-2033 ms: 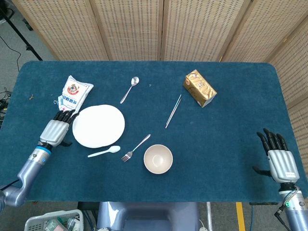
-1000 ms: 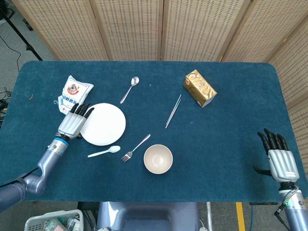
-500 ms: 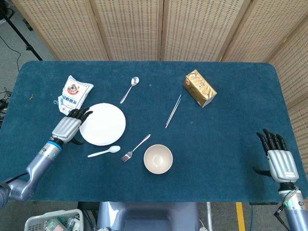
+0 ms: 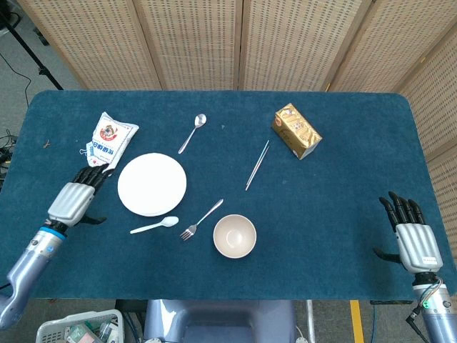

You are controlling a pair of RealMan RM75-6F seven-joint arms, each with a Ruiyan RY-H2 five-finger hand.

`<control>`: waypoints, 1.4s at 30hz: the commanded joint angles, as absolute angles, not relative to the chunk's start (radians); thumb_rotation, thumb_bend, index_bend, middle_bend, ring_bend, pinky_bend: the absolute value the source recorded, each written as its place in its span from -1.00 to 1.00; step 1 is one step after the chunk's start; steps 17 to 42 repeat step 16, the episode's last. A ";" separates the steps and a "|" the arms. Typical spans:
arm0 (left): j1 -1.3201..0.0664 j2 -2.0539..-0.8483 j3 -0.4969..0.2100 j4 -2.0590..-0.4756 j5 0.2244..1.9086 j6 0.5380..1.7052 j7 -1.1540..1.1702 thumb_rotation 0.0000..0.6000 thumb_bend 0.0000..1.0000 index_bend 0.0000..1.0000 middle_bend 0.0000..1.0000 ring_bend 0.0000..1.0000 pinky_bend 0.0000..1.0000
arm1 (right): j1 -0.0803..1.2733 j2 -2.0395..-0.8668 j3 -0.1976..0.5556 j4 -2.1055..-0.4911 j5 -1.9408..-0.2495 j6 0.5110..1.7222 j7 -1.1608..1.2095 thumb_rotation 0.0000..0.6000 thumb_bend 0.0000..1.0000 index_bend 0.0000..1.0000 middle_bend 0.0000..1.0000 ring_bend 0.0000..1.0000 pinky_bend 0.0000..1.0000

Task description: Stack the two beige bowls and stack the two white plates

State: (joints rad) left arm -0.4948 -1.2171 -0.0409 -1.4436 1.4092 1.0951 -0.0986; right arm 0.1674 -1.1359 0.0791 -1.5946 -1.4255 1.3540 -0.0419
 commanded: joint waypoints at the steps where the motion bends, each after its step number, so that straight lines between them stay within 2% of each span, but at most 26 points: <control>1: -0.403 -1.171 -0.012 -1.494 1.422 1.206 -0.076 1.00 -0.85 -1.00 -1.00 -1.00 -1.00 | 0.167 -1.134 0.077 -1.599 -1.432 1.359 -0.042 1.00 -1.00 -1.00 -1.00 -1.00 -1.00; 9: -0.269 -1.167 0.030 -1.492 1.452 1.371 -0.071 1.00 -0.85 -1.00 -1.00 -1.00 -1.00 | 0.162 -1.129 0.073 -1.596 -1.444 1.368 -0.039 1.00 -1.00 -1.00 -1.00 -1.00 -1.00; 15: -0.236 -1.156 0.020 -1.485 1.473 1.426 -0.097 1.00 -0.85 -1.00 -1.00 -1.00 -1.00 | 0.159 -1.125 0.076 -1.602 -1.446 1.378 -0.041 1.00 -1.00 -1.00 -1.00 -1.00 -1.00; 42: -0.233 -1.152 0.018 -1.487 1.475 1.431 -0.099 1.00 -0.85 -1.00 -1.00 -1.00 -1.00 | 0.159 -1.125 0.076 -1.603 -1.446 1.379 -0.043 1.00 -1.00 -1.00 -1.00 -1.00 -1.00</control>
